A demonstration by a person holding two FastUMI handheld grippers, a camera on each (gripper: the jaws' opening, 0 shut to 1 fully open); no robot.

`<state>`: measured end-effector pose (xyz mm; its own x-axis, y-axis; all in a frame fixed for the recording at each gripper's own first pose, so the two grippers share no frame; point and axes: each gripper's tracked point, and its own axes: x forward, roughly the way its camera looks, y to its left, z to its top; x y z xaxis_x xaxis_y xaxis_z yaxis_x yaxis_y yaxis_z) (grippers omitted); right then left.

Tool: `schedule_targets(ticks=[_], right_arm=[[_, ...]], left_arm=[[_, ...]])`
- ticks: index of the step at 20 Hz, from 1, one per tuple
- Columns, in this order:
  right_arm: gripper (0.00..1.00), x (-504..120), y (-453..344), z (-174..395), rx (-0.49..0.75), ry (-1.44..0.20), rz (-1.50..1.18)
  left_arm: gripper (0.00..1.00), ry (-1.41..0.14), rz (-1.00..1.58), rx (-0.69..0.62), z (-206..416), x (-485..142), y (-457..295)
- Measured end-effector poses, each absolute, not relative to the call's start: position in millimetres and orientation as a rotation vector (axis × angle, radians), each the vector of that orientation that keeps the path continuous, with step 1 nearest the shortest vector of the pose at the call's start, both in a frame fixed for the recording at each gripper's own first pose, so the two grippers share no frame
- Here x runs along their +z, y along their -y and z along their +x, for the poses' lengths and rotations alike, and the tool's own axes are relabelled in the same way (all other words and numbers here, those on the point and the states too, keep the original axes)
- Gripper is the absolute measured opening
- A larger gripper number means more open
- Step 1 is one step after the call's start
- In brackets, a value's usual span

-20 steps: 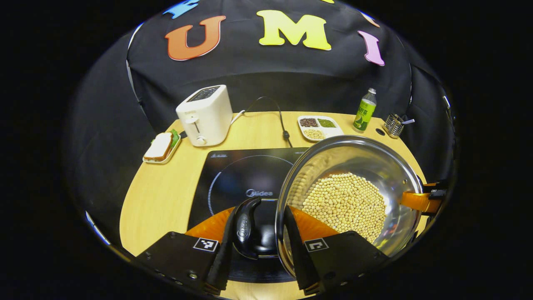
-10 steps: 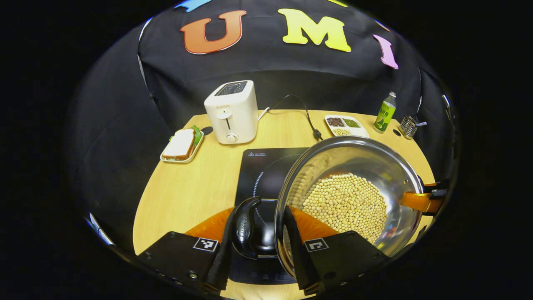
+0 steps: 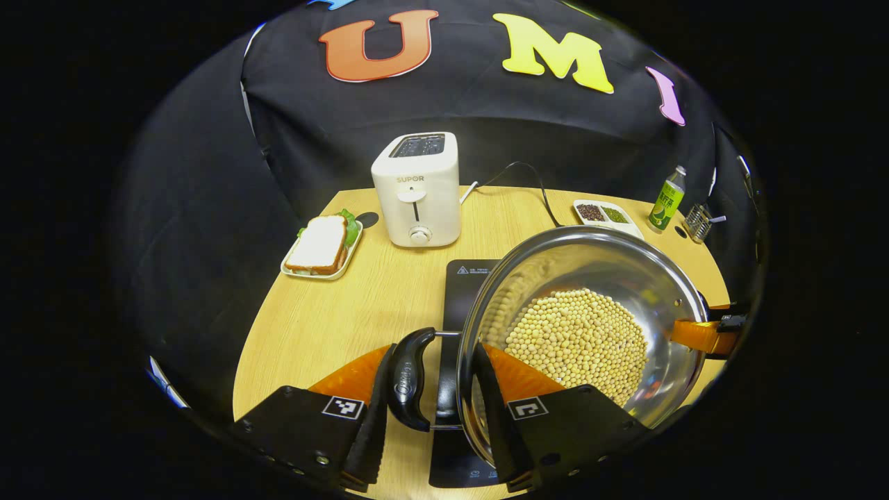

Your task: First push the handle of the pot to place it horizontally, then grasp the pot with both hands and set it on the induction cooktop.

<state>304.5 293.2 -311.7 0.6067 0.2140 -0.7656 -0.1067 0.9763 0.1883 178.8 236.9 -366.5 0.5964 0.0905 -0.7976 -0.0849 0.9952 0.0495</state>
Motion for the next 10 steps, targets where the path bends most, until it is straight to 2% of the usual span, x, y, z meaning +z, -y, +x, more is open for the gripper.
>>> schedule_targets(ticks=[10], right_arm=[[0.58,-316,-293,314,0.163,-0.908,0.137]], left_arm=[[0.6,-0.94,0.011,0.074,193,-381,-236]])
